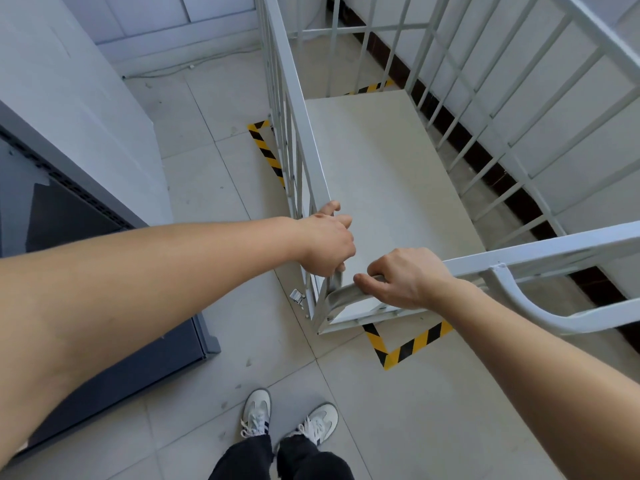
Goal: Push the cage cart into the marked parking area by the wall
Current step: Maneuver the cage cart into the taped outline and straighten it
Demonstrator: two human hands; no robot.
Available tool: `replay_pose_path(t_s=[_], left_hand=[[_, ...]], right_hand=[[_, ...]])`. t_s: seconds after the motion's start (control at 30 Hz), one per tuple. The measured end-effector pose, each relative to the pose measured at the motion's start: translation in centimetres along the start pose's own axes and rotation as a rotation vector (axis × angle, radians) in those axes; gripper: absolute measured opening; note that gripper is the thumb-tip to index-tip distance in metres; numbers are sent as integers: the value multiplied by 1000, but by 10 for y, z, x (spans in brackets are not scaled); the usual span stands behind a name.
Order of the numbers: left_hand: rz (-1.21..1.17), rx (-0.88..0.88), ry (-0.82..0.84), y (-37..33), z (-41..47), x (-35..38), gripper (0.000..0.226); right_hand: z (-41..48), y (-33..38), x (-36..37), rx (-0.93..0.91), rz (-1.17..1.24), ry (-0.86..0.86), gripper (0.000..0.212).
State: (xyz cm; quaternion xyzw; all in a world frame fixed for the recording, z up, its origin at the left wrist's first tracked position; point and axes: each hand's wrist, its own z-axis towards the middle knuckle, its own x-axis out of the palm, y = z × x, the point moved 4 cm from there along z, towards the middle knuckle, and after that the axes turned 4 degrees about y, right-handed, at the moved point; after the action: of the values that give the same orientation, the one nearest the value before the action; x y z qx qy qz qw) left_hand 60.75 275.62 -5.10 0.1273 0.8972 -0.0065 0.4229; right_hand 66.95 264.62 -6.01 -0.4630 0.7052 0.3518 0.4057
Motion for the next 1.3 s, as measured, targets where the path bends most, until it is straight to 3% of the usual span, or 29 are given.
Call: replay_pose_path(t_s=[1.3], left_hand=[[-26,14,-38,4,5,2,29]], right_hand=[[1,0,-3,-19,-3,34,56]])
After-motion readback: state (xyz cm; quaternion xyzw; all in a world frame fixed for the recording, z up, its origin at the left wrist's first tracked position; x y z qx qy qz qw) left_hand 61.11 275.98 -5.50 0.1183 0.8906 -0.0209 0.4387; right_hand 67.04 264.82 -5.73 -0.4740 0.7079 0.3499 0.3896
